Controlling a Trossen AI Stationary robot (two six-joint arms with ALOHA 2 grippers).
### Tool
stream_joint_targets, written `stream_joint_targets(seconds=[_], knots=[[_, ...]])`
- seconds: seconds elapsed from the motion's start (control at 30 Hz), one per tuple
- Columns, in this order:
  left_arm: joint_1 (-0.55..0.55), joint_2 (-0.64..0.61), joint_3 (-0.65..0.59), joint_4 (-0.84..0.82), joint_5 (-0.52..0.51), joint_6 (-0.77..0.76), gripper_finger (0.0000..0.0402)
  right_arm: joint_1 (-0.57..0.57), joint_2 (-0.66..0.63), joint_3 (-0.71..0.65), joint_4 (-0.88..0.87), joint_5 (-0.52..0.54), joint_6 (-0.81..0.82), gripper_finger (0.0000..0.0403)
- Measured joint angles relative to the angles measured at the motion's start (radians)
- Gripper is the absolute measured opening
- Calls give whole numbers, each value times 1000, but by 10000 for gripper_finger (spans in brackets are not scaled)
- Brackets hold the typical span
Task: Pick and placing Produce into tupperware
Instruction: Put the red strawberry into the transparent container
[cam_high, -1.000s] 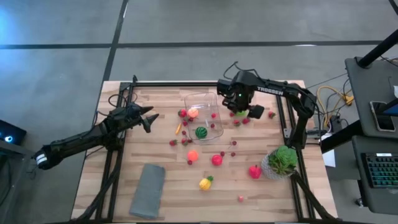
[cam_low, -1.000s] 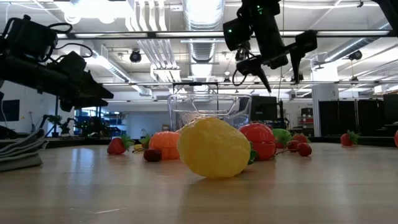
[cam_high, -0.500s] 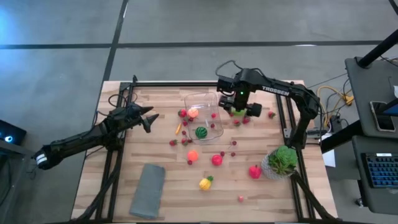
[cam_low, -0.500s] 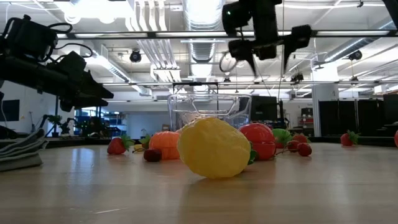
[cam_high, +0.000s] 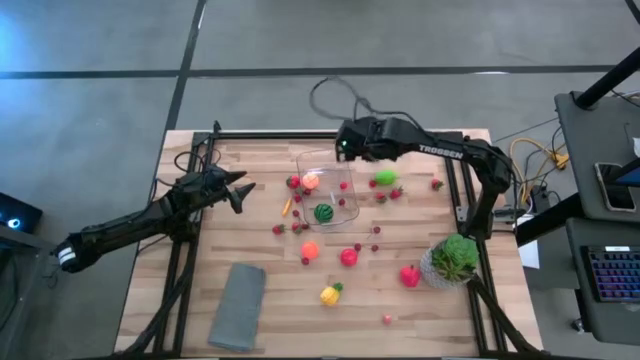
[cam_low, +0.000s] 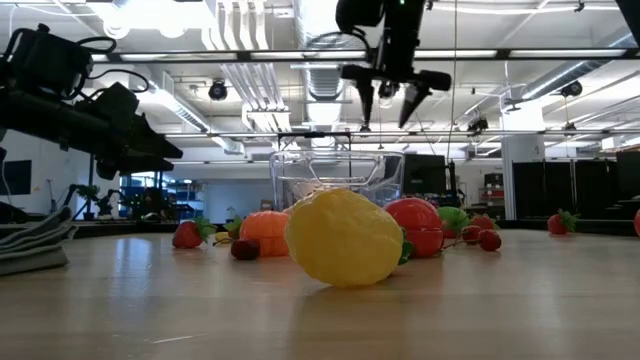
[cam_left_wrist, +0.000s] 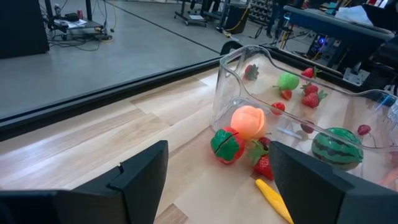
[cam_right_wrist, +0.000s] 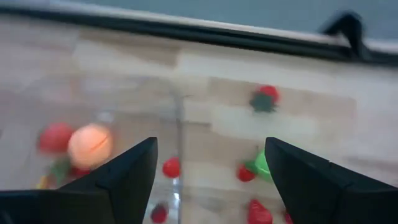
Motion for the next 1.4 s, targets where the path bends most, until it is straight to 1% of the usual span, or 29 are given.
stream_joint_targets(seconds=[0.03,0.1,0.17,0.3,0.33,0.4,0.47,0.53,0.6,0.63,0.67,0.77,0.8,0.83,0.87,0.9,0.93,0.97,1.03,1.07,1.17,1.27,1.4], knots=[[0,0,0,0,0,0,263,7,1,0,28,1,-25,291],[0,0,0,0,0,0,263,15,1,-2,64,-36,-87,292],[0,0,0,0,0,0,263,19,3,-4,107,-51,-144,292],[0,0,0,0,0,0,263,36,4,-31,201,-73,-66,285],[0,-1,0,0,1,0,263,38,4,-38,190,-108,-59,284],[0,0,0,-1,1,0,263,39,5,-42,161,-118,-62,282],[0,0,0,0,1,0,263,31,7,-48,52,-77,-88,279],[0,-1,0,-1,1,0,263,10,17,-52,-148,-59,-106,277],[0,-1,0,1,1,0,263,-3,33,-67,-333,-45,-178,277],[0,0,0,0,2,0,263,-8,38,-76,-392,-49,-225,277],[0,0,0,-1,3,0,263,-15,39,-89,-429,-68,-289,277],[0,1,0,0,5,0,263,-41,41,-163,-418,-179,-485,278],[0,0,0,-1,5,0,263,-52,46,-191,-416,-176,-552,276],[0,0,0,0,5,0,263,-59,52,-219,-417,-135,-628,274],[0,0,0,1,5,0,263,-66,54,-249,-422,-71,-679,271],[0,0,0,0,5,0,263,-78,54,-284,-428,-10,-699,267],[0,0,0,0,4,0,263,-94,54,-314,-427,12,-698,263],[0,0,0,1,4,0,263,-116,54,-343,-421,-11,-693,258],[0,0,0,-1,4,0,263,-172,46,-401,-407,-116,-702,249],[0,0,0,0,4,0,263,-202,37,-429,-401,-147,-709,244],[0,0,0,0,4,0,263,-277,-4,-482,-380,-181,-699,234],[0,0,0,0,3,0,263,-309,-70,-498,-352,-197,-667,229],[0,0,0,0,3,1,263,-312,-214,-480,-282,-211,-638,231]])
